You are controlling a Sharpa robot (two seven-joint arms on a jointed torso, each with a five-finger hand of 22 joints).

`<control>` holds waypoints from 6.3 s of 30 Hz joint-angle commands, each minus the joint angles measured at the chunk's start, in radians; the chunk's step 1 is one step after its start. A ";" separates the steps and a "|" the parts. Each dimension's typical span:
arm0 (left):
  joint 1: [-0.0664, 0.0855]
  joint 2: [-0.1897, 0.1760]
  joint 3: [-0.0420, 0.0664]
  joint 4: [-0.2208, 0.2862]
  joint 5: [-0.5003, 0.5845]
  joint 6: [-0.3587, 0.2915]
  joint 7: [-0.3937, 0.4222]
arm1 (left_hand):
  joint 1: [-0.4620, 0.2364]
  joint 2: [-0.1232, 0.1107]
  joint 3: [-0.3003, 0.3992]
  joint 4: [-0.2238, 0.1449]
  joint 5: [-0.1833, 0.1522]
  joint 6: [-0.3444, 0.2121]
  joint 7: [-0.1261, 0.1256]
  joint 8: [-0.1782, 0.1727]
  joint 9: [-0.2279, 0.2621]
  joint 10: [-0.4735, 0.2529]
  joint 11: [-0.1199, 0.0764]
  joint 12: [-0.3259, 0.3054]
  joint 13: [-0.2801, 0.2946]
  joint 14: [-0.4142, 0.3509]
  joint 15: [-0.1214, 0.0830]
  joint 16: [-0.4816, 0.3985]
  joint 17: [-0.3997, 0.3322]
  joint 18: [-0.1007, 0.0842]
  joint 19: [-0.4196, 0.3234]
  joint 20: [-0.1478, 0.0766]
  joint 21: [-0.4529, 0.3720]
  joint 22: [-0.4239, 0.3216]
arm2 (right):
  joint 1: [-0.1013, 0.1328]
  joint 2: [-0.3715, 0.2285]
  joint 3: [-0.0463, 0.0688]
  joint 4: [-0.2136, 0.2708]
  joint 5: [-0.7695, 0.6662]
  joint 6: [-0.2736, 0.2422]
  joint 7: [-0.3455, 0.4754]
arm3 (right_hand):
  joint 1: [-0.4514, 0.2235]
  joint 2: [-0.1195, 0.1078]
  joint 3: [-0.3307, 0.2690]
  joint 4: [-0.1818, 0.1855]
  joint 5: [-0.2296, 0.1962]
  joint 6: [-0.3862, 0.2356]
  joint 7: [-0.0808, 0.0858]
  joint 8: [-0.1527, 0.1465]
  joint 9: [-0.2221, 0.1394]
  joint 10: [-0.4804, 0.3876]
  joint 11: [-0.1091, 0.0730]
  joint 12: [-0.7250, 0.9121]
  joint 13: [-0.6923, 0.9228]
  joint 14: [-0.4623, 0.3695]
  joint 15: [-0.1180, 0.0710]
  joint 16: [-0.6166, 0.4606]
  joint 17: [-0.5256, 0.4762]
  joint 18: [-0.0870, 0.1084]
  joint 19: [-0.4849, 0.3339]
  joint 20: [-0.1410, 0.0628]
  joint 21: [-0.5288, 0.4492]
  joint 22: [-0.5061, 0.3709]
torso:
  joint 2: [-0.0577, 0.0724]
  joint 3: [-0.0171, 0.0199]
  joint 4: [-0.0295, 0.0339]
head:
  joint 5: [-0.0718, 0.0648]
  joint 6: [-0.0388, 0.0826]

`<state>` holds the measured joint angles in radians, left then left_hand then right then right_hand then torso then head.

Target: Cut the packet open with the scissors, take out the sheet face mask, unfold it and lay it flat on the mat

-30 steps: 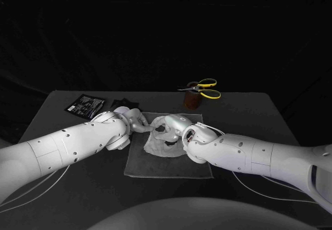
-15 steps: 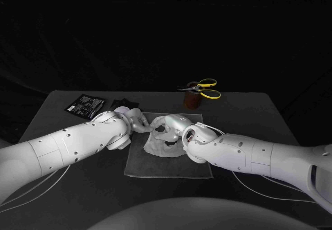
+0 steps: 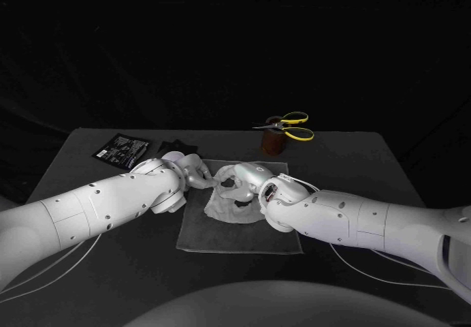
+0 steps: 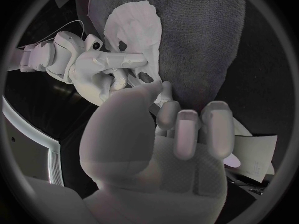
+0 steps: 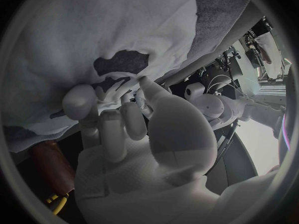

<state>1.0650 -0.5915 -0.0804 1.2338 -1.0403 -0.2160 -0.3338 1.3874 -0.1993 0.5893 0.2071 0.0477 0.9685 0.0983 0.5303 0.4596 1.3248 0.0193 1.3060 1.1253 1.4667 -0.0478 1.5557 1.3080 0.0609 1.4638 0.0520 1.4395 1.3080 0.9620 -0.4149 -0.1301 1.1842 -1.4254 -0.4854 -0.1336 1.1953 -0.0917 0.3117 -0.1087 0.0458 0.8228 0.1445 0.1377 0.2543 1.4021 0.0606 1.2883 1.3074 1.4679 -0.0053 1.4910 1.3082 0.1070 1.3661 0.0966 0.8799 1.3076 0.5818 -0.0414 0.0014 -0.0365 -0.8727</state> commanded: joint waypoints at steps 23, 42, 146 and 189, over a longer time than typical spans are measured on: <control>-0.003 -0.016 -0.002 -0.022 -0.116 -0.034 0.054 | -0.038 -0.008 0.232 -0.200 0.004 0.008 -0.003 0.018 0.028 0.024 -0.005 0.023 0.029 0.098 -0.001 0.007 0.242 -0.016 0.005 0.002 0.011 0.115 | -0.015 -0.014 -0.012 -0.017 -0.013 0.081 -0.085 | 0.009 0.002 0.000 -0.009 0.004 0.001 0.005 0.005 0.001 -0.001 0.002 0.004 0.020 0.067 -0.006 0.003 0.110 0.010 -0.004 -0.004 -0.003 0.101 | 0.000 -0.0007 -0.0003 | -0.001 0.000; 0.000 -0.038 0.004 0.006 -0.004 -0.011 0.071 | -0.153 -0.010 0.175 -0.143 0.003 -0.047 0.001 -0.010 0.035 -0.012 0.003 -0.005 -0.010 0.095 0.007 0.003 0.230 -0.010 -0.011 0.005 -0.006 0.095 | -0.015 -0.016 -0.012 -0.016 -0.015 0.082 -0.087 | 0.010 0.004 -0.002 -0.009 0.004 0.003 0.005 0.004 0.000 0.000 0.002 0.005 0.020 0.067 -0.006 0.003 0.109 0.010 -0.003 -0.004 -0.002 0.101 | 0.000 -0.0005 0.0003 | -0.003 0.000; 0.056 0.096 -0.020 -0.040 -0.051 0.205 -0.206 | 0.032 0.009 0.030 -0.082 0.004 0.029 -0.015 -0.024 -0.053 0.021 -0.015 0.028 0.058 0.096 -0.009 0.004 0.232 -0.017 0.008 -0.010 0.010 0.117 | -0.015 -0.002 -0.013 -0.033 -0.019 0.098 -0.098 | 0.015 0.009 -0.005 -0.013 0.005 0.005 0.006 0.002 -0.001 0.000 0.002 0.005 0.020 0.067 -0.005 0.002 0.108 0.011 -0.003 -0.004 -0.005 0.101 | 0.000 0.0005 0.0003 | 0.004 0.000; 0.062 -0.009 -0.002 -0.015 -0.048 0.050 -0.052 | -0.108 -0.013 0.265 -0.200 0.009 -0.007 -0.007 0.041 0.039 -0.010 -0.009 -0.045 -0.031 0.091 -0.004 -0.002 0.216 -0.010 -0.008 -0.002 -0.006 0.097 | -0.015 -0.013 -0.013 -0.025 -0.027 0.085 -0.094 | 0.017 0.011 -0.006 -0.014 0.005 0.007 0.006 0.001 -0.001 0.000 0.003 0.005 0.019 0.067 -0.005 0.002 0.108 0.011 -0.003 -0.004 -0.005 0.101 | 0.000 0.0004 0.0008 | 0.011 0.000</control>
<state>1.1258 -0.5953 -0.0837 1.2020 -1.1116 -0.1548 -0.4399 1.2948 -0.2201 0.8514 0.0028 0.0617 0.9714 0.0895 0.5689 0.4953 1.3365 0.0079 1.2846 1.1261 1.4684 -0.0535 1.5594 1.3080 0.0609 1.4640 0.0502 1.4433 1.3074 0.9633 -0.4139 -0.1292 1.1830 -1.4405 -0.4803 -0.1374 1.2025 -0.0820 0.3063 -0.1171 0.0485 0.8289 0.1462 0.1347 0.2521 1.4021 0.0606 1.2883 1.3073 1.4678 -0.0053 1.4900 1.3073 0.1005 1.3660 0.0967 0.8798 1.3075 0.5818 -0.0415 0.0013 -0.0273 -0.8727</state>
